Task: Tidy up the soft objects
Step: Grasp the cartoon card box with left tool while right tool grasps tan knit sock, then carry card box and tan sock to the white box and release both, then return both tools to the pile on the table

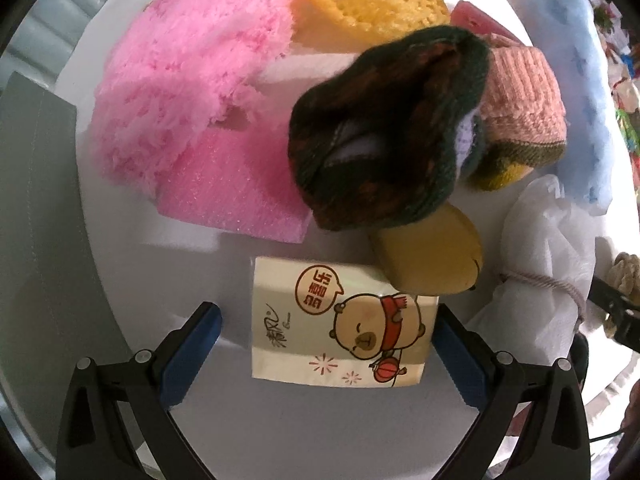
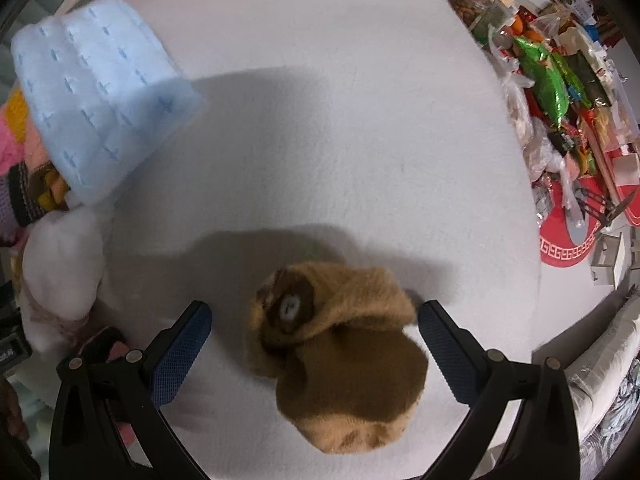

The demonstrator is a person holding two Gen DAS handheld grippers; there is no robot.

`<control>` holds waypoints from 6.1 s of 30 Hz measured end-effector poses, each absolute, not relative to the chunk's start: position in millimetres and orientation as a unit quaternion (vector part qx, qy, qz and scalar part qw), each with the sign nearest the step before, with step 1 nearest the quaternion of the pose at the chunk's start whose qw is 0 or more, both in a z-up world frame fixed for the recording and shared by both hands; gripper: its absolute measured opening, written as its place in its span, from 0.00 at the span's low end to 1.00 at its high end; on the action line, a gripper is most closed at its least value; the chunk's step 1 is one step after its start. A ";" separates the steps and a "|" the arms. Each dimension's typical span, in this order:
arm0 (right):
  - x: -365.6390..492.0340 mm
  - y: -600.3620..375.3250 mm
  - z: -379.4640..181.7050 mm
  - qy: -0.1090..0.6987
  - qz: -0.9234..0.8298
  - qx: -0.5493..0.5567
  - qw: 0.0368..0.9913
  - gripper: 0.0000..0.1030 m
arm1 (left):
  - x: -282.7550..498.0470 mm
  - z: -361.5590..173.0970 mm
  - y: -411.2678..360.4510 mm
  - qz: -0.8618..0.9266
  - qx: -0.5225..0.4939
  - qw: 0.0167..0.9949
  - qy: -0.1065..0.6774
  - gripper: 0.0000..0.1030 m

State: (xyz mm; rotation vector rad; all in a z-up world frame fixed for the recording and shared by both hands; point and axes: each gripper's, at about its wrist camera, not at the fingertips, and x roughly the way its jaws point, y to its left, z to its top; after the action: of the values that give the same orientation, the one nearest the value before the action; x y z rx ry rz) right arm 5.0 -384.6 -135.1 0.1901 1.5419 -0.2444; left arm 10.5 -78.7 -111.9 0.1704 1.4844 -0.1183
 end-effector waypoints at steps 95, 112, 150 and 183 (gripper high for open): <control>167.0 83.0 27.1 0.597 0.258 -0.066 0.757 0.43 | 88.0 -6.7 198.2 0.139 -0.094 0.789 0.591 0.73; 180.8 93.8 -6.8 0.625 0.255 -0.067 0.734 0.43 | 96.9 -32.4 197.9 0.144 -0.092 0.773 0.611 0.73; 82.9 -74.5 22.1 0.654 0.174 0.013 0.736 1.00 | 31.5 20.8 111.3 0.032 -0.069 0.788 0.610 0.99; -0.5 -313.2 -58.7 0.704 -0.028 0.180 0.686 1.00 | 100.7 -45.9 -118.4 -0.080 -0.006 0.712 0.697 0.99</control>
State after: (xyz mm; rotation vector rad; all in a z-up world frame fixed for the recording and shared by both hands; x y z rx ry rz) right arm -0.5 -313.2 -58.7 0.4042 1.5779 -0.0634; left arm 100.7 -118.4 -45.9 -0.0127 1.5462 -0.1773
